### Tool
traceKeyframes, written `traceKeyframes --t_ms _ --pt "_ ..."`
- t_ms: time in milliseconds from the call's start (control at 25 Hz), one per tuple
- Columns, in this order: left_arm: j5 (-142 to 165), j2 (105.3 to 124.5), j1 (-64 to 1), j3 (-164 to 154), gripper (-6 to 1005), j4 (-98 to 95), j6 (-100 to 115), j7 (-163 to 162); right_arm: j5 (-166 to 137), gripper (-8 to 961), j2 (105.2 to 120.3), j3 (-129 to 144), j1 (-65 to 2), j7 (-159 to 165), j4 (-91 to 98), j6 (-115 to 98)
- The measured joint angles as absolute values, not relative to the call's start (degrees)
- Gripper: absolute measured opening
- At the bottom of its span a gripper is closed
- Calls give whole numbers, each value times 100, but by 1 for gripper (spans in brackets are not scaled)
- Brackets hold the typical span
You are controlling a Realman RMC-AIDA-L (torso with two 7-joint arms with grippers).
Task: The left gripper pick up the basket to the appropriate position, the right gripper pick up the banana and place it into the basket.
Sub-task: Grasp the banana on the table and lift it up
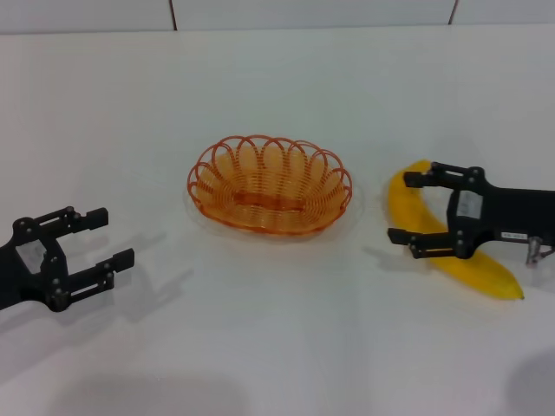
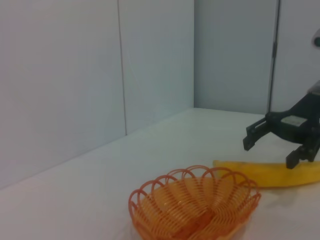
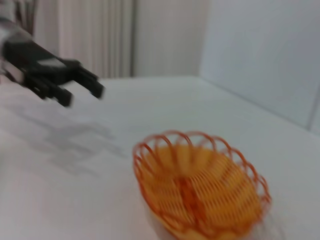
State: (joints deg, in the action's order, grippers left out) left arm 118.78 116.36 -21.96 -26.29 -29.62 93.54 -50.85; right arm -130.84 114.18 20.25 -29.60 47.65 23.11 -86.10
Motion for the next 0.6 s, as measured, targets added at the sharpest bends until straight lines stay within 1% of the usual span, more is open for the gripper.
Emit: traceKeyframes --t_ms 160,600 --pt "11875 11631 -2195 -2628 679 -2962 9350 -5085 -13158 816 11377 2026 -2921 5038 2334 -8366" --pt "11866 11635 -2189 -2627 679 -2962 9351 -5085 -13524 812 11345 2038 -2756 5573 2594 -8338"
